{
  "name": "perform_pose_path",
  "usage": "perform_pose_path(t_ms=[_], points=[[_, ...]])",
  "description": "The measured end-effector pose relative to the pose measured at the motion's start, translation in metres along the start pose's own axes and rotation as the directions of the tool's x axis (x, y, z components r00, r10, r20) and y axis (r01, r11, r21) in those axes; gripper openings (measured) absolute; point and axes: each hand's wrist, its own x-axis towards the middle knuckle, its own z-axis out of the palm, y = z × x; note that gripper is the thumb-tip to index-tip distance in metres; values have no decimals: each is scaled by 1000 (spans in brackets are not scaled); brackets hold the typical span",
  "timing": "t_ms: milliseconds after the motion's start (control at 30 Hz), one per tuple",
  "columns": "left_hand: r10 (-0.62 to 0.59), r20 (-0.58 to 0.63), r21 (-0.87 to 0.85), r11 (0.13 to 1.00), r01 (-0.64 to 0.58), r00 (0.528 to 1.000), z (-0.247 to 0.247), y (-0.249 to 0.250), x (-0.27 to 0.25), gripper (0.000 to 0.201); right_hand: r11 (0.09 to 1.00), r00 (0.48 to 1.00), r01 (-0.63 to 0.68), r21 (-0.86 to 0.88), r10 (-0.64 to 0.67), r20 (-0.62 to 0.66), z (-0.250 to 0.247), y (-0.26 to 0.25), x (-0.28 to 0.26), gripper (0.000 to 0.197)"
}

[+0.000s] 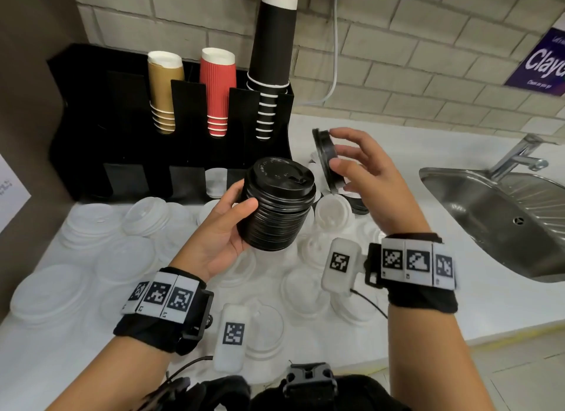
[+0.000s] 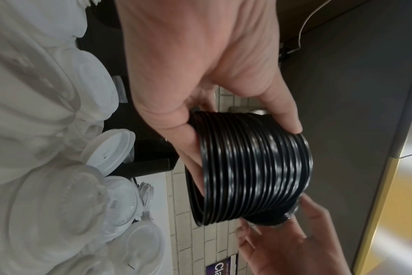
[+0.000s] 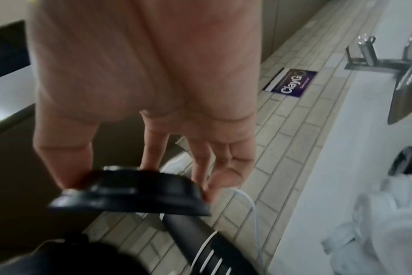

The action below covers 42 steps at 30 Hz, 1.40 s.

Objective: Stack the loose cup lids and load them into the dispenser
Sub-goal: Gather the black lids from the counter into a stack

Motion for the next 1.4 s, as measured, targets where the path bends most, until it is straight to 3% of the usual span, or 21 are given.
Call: perform_pose_path(t_ms=[233, 333, 400, 567, 733, 933, 1000, 1100, 1200, 1300, 1400], points=[[-2, 55, 31, 1000, 1, 999, 2, -1, -1, 96, 997, 997, 67, 40, -69, 36, 34, -5, -9, 28], [-2, 50, 40, 999, 0, 999, 4, 0, -2, 100, 995, 994, 98, 7, -98, 38, 40, -6, -11, 25], [0, 37, 47, 999, -2, 999, 4, 0, -2, 97, 992, 991, 127, -8, -127, 43, 43, -6, -12, 21], [7, -1, 36, 999, -7, 1000, 3, 2, -3, 62, 981, 979, 192, -6, -191, 68, 47, -6, -14, 16], [10, -9, 30, 999, -10, 1000, 4, 4, -4, 71, 970, 971, 232, -76, -226, 73, 46, -7, -16, 17], [13, -12, 31, 999, -13, 1000, 5, 2, -3, 60, 954, 961, 269, -133, -256, 103, 43, -7, -17, 19], [18, 4, 45, 999, -18, 1000, 6, 2, -4, 66, 957, 961, 261, -127, -245, 129, 43, -6, -16, 21], [26, 25, 67, 997, -27, 999, 6, 2, -3, 95, 958, 955, 267, -105, -248, 163, 42, -5, -15, 25], [41, 39, 54, 998, -43, 998, 5, 2, -3, 102, 956, 946, 282, -86, -262, 189, 39, -5, -14, 30], [45, 11, 3, 999, -45, 999, 2, 3, -2, 97, 968, 966, 251, 7, -251, 57, 20, -6, -2, 24], [70, -44, -53, 996, -72, 997, -5, 4, -1, 61, 990, 976, 137, -21, -139, -167, -9, 6, 29, 9]])
